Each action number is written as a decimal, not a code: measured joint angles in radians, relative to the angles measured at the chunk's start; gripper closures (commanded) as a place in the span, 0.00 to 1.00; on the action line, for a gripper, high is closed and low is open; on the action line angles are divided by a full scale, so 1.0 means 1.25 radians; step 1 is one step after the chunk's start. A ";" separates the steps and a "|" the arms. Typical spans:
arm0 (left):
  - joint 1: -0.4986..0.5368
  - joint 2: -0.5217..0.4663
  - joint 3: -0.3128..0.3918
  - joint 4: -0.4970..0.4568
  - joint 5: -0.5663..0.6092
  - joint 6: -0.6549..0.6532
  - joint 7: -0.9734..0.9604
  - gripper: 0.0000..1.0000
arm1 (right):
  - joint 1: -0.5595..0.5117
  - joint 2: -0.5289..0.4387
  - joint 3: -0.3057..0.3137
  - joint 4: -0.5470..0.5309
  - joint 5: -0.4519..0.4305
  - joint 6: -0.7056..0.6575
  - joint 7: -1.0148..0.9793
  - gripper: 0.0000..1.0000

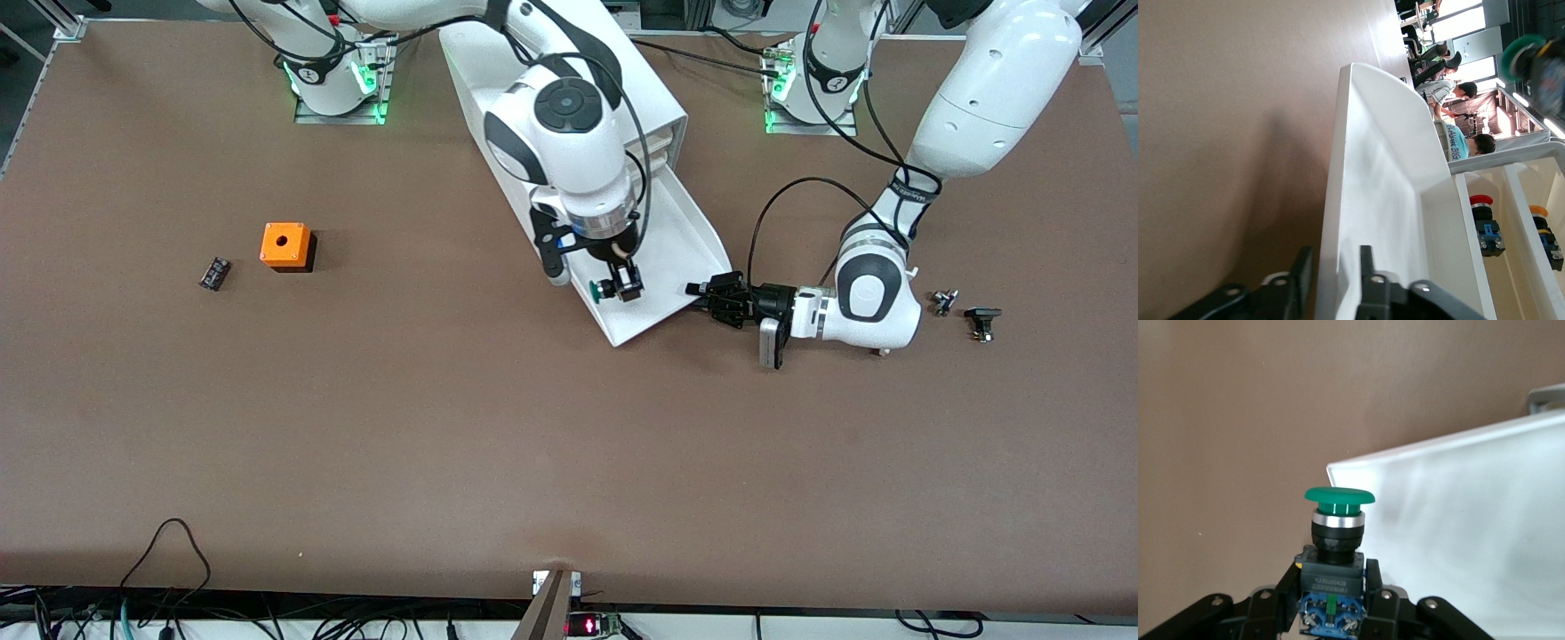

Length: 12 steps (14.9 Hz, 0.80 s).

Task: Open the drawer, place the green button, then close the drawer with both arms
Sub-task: 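Lower the green button into the open drawer and open the right gripper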

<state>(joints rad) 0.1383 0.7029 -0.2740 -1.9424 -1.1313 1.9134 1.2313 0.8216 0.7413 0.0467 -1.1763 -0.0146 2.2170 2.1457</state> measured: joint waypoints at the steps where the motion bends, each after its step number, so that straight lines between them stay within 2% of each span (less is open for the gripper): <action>1: 0.000 0.000 0.001 0.002 0.001 -0.002 0.000 0.00 | 0.009 0.014 -0.001 0.000 -0.005 0.015 0.005 1.00; 5: 0.015 0.000 0.004 0.026 0.036 -0.054 -0.064 0.00 | 0.042 0.065 -0.030 0.002 -0.009 0.070 0.014 1.00; 9: 0.058 -0.002 0.006 0.123 0.144 -0.190 -0.240 0.00 | 0.059 0.114 -0.043 0.022 -0.009 0.085 0.017 1.00; 12: 0.081 -0.006 0.006 0.188 0.204 -0.277 -0.383 0.00 | 0.088 0.146 -0.076 0.032 -0.009 0.121 0.030 1.00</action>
<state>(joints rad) 0.2392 0.6953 -0.2664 -1.7080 -0.8763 1.5674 0.7526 0.9317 0.9242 -0.0489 -1.1367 -0.0256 2.3683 2.1833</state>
